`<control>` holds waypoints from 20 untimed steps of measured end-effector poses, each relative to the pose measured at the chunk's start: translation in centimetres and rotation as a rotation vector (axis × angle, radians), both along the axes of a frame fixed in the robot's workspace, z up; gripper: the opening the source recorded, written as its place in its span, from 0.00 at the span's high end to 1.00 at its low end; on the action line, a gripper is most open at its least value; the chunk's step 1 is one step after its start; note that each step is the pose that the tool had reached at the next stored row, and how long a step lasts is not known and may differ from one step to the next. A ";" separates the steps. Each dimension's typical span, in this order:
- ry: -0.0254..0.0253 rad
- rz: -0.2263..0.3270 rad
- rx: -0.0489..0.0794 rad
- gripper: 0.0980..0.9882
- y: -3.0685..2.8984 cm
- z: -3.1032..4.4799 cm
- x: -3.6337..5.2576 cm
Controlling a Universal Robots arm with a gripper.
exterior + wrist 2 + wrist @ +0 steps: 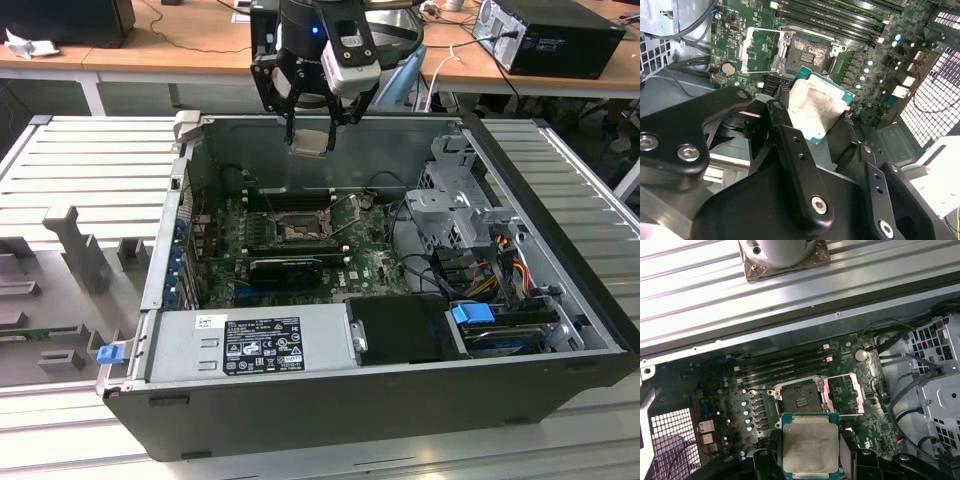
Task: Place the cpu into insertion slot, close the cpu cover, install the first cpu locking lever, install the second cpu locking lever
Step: 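Place the cpu into insertion slot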
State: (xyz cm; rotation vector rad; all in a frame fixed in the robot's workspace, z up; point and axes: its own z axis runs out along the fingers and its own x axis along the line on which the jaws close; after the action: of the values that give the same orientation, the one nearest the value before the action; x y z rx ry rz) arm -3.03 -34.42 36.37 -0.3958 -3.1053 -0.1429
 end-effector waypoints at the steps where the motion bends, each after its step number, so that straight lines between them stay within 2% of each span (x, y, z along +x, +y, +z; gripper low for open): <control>1: 0.0000 -0.005 0.000 0.50 0.00 0.00 0.00; 4: -0.0001 -0.022 0.000 0.50 0.00 0.00 0.00; 16: 0.0000 -0.223 0.000 0.50 0.00 -0.08 0.00; 20: 0.0000 -0.263 0.000 0.50 0.00 -0.11 0.00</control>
State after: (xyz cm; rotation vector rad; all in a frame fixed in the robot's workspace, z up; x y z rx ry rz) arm -3.03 -34.42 36.27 -0.8030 -3.0381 -0.1437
